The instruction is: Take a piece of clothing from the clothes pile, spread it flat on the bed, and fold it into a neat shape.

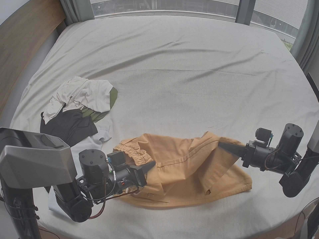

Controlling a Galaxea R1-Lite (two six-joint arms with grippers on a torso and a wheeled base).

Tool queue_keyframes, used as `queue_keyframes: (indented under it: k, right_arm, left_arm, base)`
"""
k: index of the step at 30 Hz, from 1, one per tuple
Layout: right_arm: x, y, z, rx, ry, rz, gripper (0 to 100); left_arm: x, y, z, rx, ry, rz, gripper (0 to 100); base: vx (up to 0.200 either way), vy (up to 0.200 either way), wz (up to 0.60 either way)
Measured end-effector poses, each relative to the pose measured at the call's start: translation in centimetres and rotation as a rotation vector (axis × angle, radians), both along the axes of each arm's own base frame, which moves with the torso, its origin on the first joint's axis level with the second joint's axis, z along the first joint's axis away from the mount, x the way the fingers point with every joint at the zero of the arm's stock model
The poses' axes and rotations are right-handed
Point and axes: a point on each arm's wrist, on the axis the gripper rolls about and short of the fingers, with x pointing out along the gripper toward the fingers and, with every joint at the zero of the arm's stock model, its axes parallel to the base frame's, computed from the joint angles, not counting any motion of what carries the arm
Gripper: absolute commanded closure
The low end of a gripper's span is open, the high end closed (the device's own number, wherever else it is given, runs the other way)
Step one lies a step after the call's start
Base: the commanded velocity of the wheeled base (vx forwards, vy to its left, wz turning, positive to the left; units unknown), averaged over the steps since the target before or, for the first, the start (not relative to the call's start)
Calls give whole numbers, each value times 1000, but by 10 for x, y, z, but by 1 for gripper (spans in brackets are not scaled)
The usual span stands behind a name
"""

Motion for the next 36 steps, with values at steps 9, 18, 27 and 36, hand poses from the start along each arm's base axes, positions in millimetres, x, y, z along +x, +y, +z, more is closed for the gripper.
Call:
queue_keyframes:
  k: [9,18,27,36]
  right_arm:
    - [-3,-3,6,9,-15,7,100]
    - [-9,-10,23,62,-21,17,100]
    - [-10,-16,32,78,-45,4,100]
    - [-10,-33,48,123,-56,-13,100]
  left_arm:
    - [-4,14,49,-99,-110,23,100]
    - [2,37,76,-147,-192,40,100]
    - [4,45,83,-159,-213,53,100]
    - [6,54,91,-185,-227,80,100]
  base:
    - [0,0,0]
    - [0,0,0]
    - [0,0,0]
    - [0,0,0]
